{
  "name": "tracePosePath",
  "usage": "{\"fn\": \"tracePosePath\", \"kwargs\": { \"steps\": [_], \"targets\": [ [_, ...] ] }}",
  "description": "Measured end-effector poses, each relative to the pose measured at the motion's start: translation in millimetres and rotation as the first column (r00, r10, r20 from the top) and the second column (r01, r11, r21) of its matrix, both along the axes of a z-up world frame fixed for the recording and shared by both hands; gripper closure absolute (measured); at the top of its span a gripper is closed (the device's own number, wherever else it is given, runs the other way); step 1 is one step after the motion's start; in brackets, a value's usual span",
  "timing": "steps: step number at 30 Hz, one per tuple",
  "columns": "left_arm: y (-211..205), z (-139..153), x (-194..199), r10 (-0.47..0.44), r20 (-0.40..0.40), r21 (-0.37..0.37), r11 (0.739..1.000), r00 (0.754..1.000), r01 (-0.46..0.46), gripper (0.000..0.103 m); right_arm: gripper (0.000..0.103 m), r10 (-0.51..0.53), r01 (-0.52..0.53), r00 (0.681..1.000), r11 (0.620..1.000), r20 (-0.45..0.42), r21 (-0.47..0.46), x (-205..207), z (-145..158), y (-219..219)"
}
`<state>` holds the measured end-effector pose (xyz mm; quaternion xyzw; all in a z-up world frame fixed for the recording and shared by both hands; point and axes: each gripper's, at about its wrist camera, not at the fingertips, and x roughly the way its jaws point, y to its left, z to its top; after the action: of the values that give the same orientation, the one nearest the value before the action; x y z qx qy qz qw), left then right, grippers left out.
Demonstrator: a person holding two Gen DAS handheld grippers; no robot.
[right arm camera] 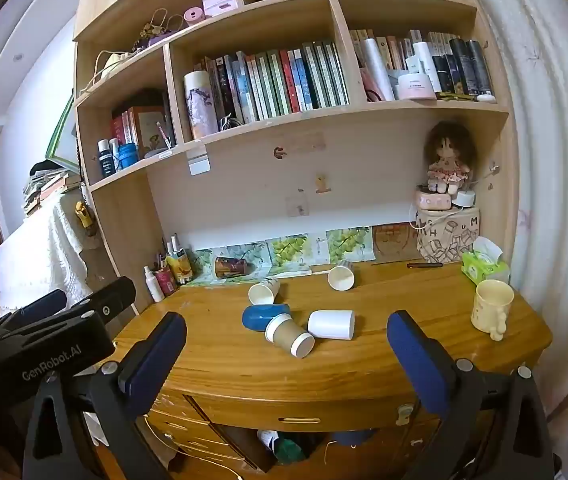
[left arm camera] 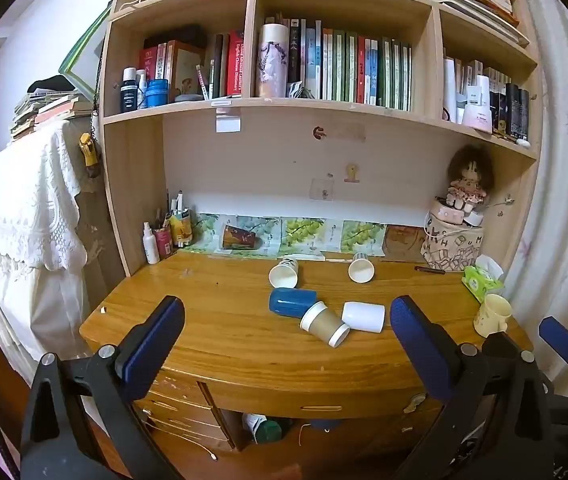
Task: Flip cup upright
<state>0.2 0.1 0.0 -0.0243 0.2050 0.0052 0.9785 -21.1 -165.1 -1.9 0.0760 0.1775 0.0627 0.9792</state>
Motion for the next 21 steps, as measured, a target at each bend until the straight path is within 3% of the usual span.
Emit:
{"fn": "tracePosePath", "kwargs": {
  "steps": [21],
  "targets": [
    [0.9, 0.4, -0.3, -0.001, 0.003, -0.001, 1.0, 1.0, 0.001, 0.001, 0.002, -0.001, 0.001, 1.0, 1.0, -0.004, -0.004, 4.3, 1.2, -8.3]
  ]
}}
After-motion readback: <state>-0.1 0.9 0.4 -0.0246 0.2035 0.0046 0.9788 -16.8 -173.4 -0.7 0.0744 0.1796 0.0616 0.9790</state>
